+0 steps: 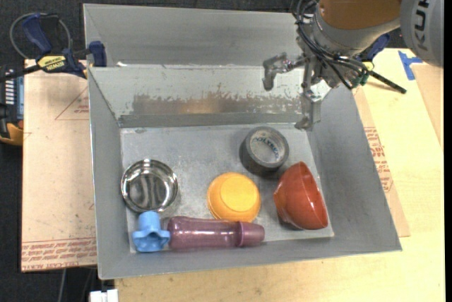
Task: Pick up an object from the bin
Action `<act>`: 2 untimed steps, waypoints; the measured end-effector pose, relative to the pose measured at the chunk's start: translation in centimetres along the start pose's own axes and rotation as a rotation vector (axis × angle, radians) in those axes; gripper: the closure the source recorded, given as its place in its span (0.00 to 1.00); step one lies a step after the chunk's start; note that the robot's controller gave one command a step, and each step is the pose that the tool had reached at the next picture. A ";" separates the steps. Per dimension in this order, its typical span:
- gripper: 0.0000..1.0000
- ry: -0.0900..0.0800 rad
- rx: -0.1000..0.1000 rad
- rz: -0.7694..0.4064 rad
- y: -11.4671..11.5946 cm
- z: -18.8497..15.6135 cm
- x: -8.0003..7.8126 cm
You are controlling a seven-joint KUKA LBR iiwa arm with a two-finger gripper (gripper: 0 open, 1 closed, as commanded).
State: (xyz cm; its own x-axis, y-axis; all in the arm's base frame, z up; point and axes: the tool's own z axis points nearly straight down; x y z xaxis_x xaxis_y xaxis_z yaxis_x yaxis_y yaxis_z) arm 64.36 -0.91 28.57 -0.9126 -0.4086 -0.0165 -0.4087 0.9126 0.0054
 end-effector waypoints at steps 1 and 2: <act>0.00 -0.008 0.010 0.160 -2.2 3.0 1.5; 0.00 -0.009 0.003 -0.023 0.1 -0.5 0.4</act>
Offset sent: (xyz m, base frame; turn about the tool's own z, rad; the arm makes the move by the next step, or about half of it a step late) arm -0.0060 -0.0022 0.0031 -0.0239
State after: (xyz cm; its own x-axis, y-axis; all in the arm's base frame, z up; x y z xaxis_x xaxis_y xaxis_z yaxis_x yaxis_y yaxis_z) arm 63.89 -0.98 29.05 -0.9027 -0.4296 -0.0251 -0.4298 0.9029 0.0019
